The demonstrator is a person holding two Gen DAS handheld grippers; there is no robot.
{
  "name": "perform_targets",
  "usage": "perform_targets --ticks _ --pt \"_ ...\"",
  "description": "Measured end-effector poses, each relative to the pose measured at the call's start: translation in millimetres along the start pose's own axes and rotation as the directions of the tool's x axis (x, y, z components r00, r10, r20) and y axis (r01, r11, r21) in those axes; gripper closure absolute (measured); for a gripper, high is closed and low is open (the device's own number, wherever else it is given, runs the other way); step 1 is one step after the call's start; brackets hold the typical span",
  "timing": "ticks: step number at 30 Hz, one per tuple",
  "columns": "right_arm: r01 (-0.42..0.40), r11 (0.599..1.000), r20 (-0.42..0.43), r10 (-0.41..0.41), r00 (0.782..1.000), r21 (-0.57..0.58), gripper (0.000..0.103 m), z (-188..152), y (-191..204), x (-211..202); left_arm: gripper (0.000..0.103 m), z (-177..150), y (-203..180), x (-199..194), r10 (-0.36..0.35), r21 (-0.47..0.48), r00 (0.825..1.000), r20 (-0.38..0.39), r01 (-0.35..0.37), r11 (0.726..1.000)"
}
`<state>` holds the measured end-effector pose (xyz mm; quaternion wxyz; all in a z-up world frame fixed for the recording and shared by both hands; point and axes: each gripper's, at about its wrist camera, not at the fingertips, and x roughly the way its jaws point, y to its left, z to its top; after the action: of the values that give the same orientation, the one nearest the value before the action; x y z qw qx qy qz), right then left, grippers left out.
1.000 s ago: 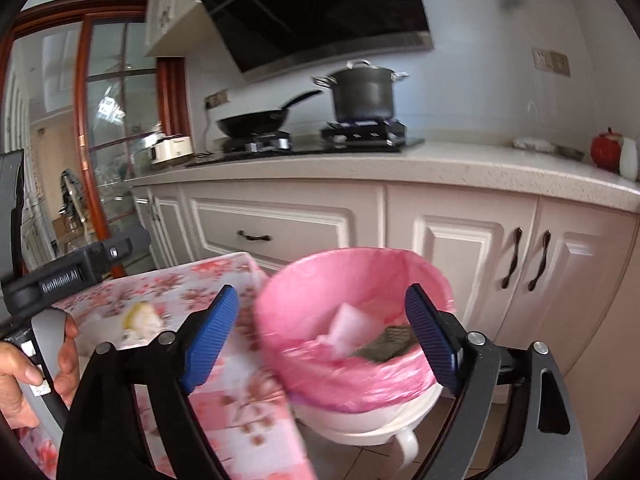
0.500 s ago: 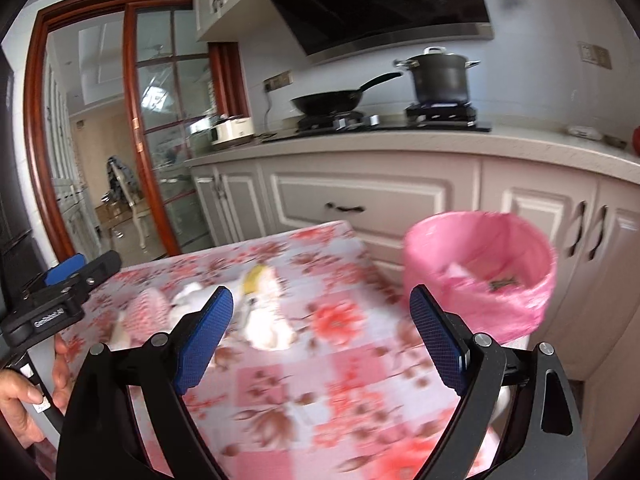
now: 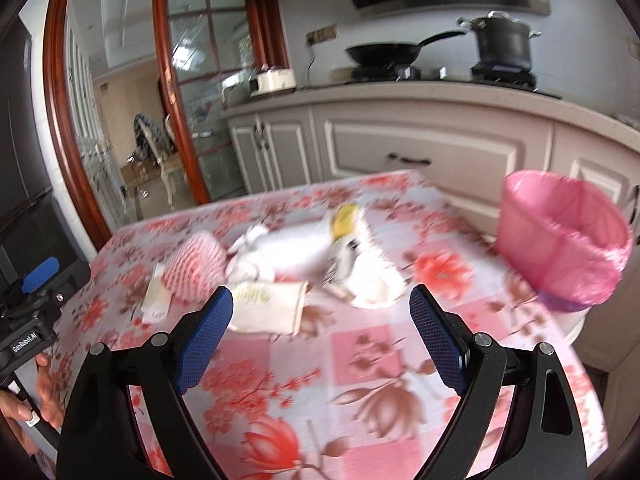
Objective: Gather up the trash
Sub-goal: 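Move both tools back over the table, then grasp the white tissue packet with the left tool while the right tool grasps the paper cup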
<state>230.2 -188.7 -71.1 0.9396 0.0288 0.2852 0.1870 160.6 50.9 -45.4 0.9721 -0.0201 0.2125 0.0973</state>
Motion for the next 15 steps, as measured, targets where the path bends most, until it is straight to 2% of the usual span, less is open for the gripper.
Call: perform_targets --ticks 7,15 --pt "-0.024 1.000 -0.103 0.023 0.994 -0.011 0.018 -8.7 17.8 41.8 0.005 -12.1 15.6 10.3 0.023 -0.044 0.999 -0.039 -0.025 0.999" --pt "-0.044 0.999 -0.153 0.045 0.987 0.011 0.018 -5.6 21.3 68.5 0.005 -16.8 4.7 25.0 0.033 0.017 0.998 -0.058 -0.032 0.999"
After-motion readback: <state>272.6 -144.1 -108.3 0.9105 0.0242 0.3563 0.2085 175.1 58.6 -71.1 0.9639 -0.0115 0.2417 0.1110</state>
